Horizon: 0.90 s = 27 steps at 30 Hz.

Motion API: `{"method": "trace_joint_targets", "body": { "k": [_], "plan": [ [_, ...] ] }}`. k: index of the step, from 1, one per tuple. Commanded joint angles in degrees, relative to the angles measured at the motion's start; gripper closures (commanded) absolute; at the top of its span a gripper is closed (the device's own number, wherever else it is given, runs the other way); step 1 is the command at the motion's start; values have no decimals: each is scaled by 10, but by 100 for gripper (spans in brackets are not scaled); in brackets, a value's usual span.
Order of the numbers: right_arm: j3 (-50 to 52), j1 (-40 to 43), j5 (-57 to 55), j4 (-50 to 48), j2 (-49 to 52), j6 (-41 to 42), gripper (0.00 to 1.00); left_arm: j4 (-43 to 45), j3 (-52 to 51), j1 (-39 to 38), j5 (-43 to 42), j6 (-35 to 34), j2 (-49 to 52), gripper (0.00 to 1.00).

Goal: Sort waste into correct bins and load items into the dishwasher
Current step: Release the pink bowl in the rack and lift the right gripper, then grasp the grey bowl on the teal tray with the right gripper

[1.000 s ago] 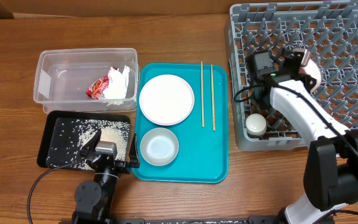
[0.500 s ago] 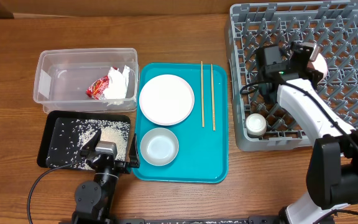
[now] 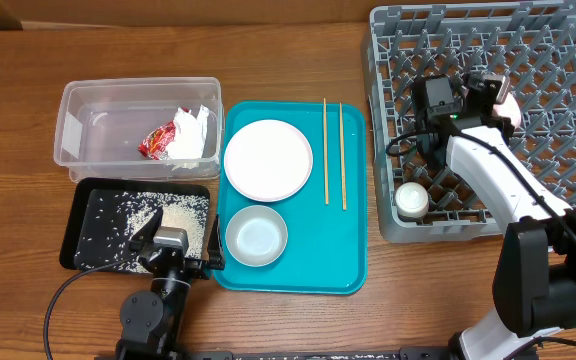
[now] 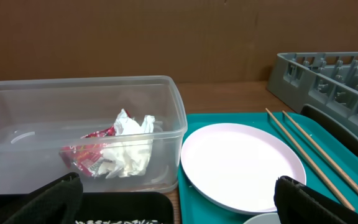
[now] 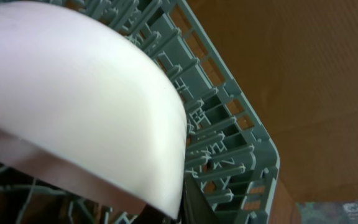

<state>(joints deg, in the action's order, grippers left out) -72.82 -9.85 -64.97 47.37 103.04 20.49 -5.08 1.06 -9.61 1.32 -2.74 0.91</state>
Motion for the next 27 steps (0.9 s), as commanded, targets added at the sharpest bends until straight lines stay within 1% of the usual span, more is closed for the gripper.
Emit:
{"method": "trace_joint_targets", "body": {
  "k": [1, 4, 7, 9, 11, 16, 18, 21, 25, 27],
  "plan": [
    [-2, -5, 38, 25, 2, 8, 96, 2, -5, 6, 3, 11, -6, 0],
    [-6, -17, 61, 40, 2, 7, 95, 2, -5, 6, 3, 11, -6, 0],
    [-22, -35, 127, 64, 2, 7, 91, 2, -5, 6, 3, 11, -6, 0],
    [-38, -46, 169, 85, 2, 8, 82, 2, -5, 6, 3, 11, -6, 0],
    [-53, -54, 194, 105, 0, 8, 80, 2, -5, 6, 3, 11, -6, 0],
    [-114, -87, 280, 170, -15, 33, 65, 2, -5, 6, 3, 11, -6, 0],
    [-139, -103, 324, 189, -26, 33, 60, 2, -5, 6, 3, 11, -6, 0],
    [-165, -131, 433, 189, -45, 18, 59, 2, -5, 6, 3, 11, -6, 0],
    [-169, -171, 652, 160, -60, -30, 58, 2, -5, 6, 3, 11, -6, 0],
    [-164, -191, 742, 148, -56, -30, 54, 2, -5, 6, 3, 11, -6, 0]
  ]
}}
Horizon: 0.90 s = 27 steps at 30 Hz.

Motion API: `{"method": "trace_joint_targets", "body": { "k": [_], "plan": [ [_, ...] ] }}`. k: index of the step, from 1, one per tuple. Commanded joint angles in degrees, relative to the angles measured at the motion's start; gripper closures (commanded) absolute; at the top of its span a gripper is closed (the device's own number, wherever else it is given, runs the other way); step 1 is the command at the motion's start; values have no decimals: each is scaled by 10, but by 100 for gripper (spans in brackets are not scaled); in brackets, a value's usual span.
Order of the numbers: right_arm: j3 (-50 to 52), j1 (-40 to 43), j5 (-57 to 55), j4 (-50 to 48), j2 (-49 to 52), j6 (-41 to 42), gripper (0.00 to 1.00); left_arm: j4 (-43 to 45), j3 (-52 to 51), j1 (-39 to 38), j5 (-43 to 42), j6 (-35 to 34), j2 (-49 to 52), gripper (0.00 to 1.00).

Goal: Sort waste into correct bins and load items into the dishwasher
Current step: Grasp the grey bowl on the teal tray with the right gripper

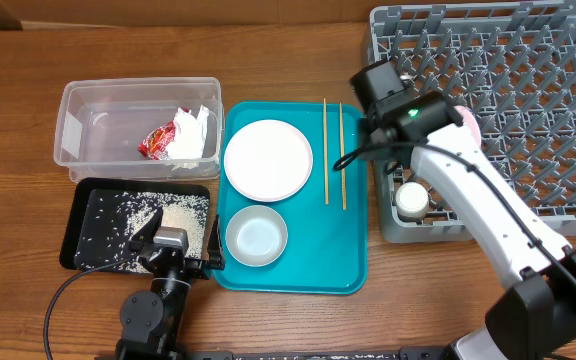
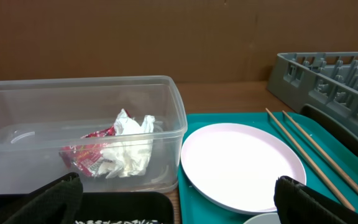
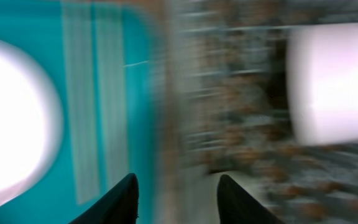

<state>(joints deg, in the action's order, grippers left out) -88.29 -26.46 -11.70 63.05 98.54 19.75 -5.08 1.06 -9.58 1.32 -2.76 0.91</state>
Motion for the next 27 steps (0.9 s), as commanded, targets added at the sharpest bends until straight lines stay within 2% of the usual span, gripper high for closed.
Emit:
{"method": "trace_joint_targets", "body": {
  "k": [1, 3, 5, 11, 16, 18, 21, 23, 27],
  "plan": [
    [-3, -38, 241, -15, -8, -22, 50, 2, -5, 6, 3, 11, -6, 0],
    [11, -62, 264, -28, -1, -14, 43, 2, -5, 6, 3, 11, -6, 0],
    [39, -94, 266, -51, 9, 13, 40, 2, -5, 6, 3, 11, -6, 0],
    [112, -174, 257, -125, 46, 85, 40, 2, -5, 6, 3, 11, -6, 0],
    [141, -196, 152, -150, 72, 162, 43, 2, -5, 6, 3, 11, -6, 0],
    [151, -196, 145, -155, 78, 179, 47, 2, -5, 6, 3, 11, -6, 0],
    [170, -196, 165, -171, 82, 180, 73, 2, -5, 6, 3, 11, -6, 0],
    [172, -197, 171, -170, 82, 180, 79, 2, -5, 6, 3, 11, -6, 0],
    [171, -196, 170, -168, 82, 180, 96, 2, -5, 6, 3, 11, -6, 0]
  ]
}}
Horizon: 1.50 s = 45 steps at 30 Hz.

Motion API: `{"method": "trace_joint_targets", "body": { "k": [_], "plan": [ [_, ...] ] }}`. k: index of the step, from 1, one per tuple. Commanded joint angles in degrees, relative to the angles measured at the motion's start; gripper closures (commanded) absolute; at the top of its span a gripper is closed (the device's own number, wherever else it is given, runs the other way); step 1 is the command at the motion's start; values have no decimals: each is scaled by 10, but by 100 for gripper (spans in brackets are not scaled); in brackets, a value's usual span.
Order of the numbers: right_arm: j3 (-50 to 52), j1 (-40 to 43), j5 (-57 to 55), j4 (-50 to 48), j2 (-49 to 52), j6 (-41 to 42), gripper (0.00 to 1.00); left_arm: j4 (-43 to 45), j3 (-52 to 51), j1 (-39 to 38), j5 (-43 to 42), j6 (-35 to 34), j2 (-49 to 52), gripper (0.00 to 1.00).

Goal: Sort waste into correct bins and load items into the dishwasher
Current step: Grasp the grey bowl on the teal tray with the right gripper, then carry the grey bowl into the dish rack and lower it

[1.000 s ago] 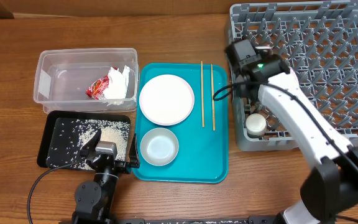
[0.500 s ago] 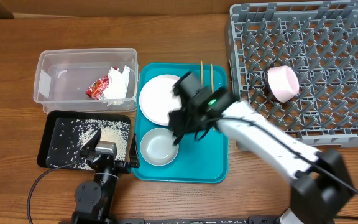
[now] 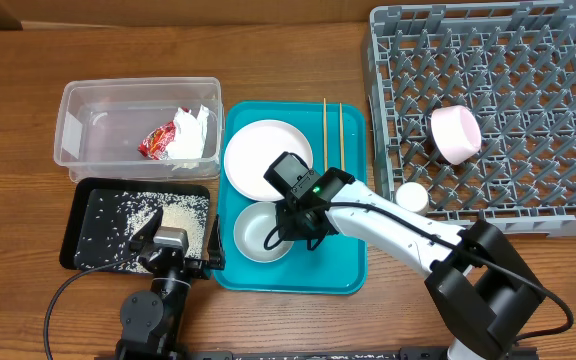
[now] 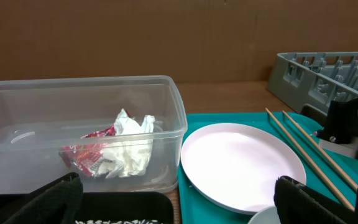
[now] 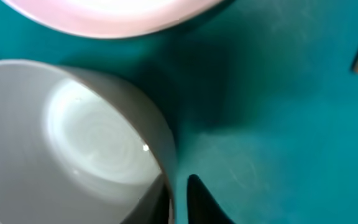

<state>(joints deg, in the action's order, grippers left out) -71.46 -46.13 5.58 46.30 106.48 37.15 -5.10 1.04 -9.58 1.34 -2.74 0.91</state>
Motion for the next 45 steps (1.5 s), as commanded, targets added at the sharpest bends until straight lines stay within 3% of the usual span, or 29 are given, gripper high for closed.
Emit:
{"method": "trace_joint_targets", "body": {
  "k": [1, 4, 7, 12, 14, 17, 21, 32, 45],
  "plan": [
    [1, 3, -8, 4, 1, 6, 96, 2, -4, 6, 3, 11, -6, 0],
    [-19, 18, -57, 37, -22, 2, 96, 2, -4, 6, 3, 11, -6, 0],
    [-50, 33, -182, 84, -67, 2, 96, 2, -4, 6, 3, 11, -6, 0],
    [-72, 66, -513, 106, -155, 2, 96, 2, -4, 6, 3, 11, -6, 0],
    [-72, 97, -696, 100, -184, 2, 96, 2, -4, 6, 3, 11, -6, 0],
    [-72, 145, -819, 86, -187, -1, 96, 2, -4, 6, 3, 11, -6, 0],
    [-72, 227, -833, 80, -178, -16, 96, 2, -4, 6, 3, 11, -6, 0],
    [-64, 446, -727, 52, -132, -23, 96, 2, -4, 6, 3, 11, -6, 0],
    [-64, 469, -715, -13, -9, -151, 96, 2, -4, 6, 3, 11, -6, 0]
  ]
}}
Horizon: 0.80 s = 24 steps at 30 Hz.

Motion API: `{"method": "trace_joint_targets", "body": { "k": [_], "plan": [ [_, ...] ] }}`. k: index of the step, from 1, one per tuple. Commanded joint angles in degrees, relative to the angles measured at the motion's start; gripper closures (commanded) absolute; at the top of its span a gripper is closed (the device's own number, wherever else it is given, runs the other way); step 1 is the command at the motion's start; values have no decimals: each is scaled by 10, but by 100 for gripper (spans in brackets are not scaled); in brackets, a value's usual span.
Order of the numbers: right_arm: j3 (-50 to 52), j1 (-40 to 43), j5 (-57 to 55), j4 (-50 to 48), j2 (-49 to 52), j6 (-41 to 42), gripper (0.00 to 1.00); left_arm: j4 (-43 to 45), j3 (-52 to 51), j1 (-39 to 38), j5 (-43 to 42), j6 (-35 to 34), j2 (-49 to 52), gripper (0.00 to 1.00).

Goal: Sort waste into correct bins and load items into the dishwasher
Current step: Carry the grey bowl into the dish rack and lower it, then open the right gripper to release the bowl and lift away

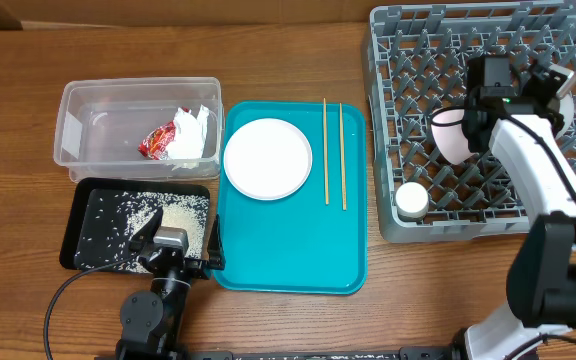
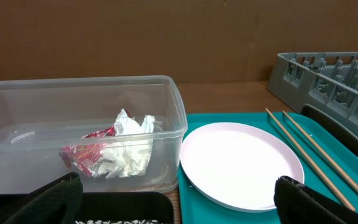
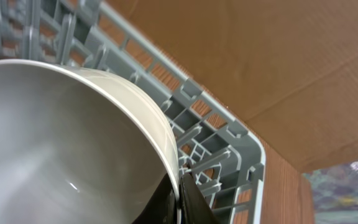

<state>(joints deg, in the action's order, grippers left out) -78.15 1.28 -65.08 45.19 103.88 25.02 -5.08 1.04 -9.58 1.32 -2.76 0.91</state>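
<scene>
A white bowl (image 3: 61, 143) is tilted over the back of the grey dish rack (image 1: 488, 215), with my right gripper (image 3: 178, 190) shut on its rim. In the overhead view the bowl (image 1: 560, 82) hangs near the rack's far right, just right of a pink bowl (image 1: 448, 135) standing between the tines. A white plate (image 1: 268, 160) and two chopsticks (image 1: 334, 150) lie on the teal tray (image 1: 288, 260). My left gripper (image 2: 179, 202) rests open and low at the tray's near left corner, holding nothing.
A clear bin (image 1: 88, 125) with a red wrapper and crumpled paper (image 2: 120, 152) stands left of the tray. Below it is a black tray of scattered rice (image 1: 138, 225). A small white cup (image 1: 412, 200) sits in the rack's front left corner.
The white bowl has left the teal tray. My right gripper, then at its rim on the tray, now holds it over the back right of the dish rack. The left arm has not moved.
My right gripper first held the pink bowl in the rack. Then it was open at the rack's left edge, the pink bowl left standing between the tines. Then it was on the white bowl's rim on the tray, and now it holds that bowl over the rack.
</scene>
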Motion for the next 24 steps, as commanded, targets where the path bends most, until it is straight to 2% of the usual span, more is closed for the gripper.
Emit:
{"method": "trace_joint_targets", "body": {
  "k": [1, 17, 19, 23, 24],
  "plan": [
    [3, -5, -11, -1, 21, -33, 96, 2, -4, 6, 3, 11, -6, 0],
    [10, -63, 7, 26, 29, -41, 94, 2, -4, 6, 3, 11, -6, 0],
    [10, -70, 7, 36, 29, -41, 90, 2, -4, 6, 3, 11, -6, 0],
    [9, -81, 15, 46, 29, -40, 66, 2, -4, 6, 3, 11, -6, 0],
    [8, -84, 18, 47, 29, -40, 63, 2, -4, 6, 3, 11, -6, 0]
  ]
}}
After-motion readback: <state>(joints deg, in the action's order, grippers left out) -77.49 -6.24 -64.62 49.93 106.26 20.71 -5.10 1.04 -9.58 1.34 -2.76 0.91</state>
